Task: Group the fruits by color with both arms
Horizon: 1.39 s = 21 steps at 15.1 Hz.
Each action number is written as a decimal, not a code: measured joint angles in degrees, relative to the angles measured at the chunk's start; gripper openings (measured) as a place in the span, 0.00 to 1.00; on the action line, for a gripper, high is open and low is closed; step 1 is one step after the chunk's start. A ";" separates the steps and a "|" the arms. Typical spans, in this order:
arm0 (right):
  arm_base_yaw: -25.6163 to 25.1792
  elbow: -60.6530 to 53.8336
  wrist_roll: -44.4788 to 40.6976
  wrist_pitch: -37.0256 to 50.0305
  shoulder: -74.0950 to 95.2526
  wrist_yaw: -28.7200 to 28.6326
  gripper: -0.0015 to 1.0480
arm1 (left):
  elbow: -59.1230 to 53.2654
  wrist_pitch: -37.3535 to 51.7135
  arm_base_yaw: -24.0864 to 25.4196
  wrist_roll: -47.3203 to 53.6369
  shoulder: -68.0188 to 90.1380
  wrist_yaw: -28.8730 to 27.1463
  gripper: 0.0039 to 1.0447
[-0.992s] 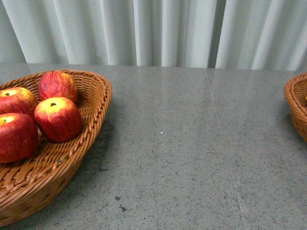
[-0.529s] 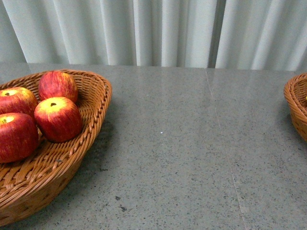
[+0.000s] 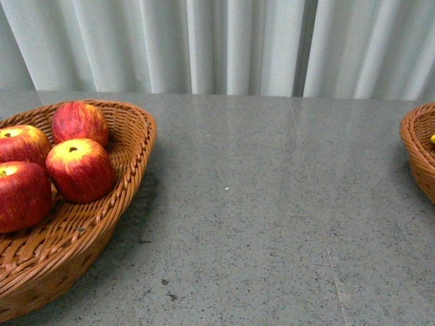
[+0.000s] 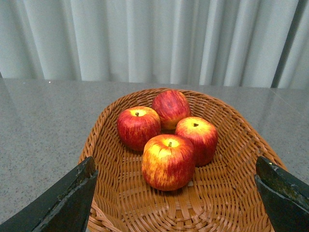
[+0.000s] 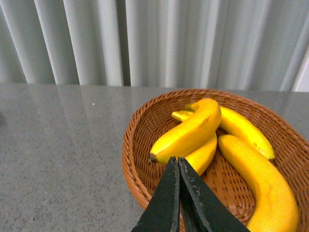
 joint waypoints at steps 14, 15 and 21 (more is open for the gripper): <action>0.00 0.00 0.00 0.20 -0.44 0.00 0.79 | 0.00 -0.04 0.00 -0.02 0.00 -0.09 0.94; 0.00 0.00 0.00 0.20 -0.44 0.00 0.91 | 0.00 -0.04 0.00 -0.02 0.00 -0.09 0.94; 0.00 0.00 0.00 0.20 -0.44 0.00 0.94 | 0.00 -0.04 0.00 -0.02 0.00 -0.09 0.94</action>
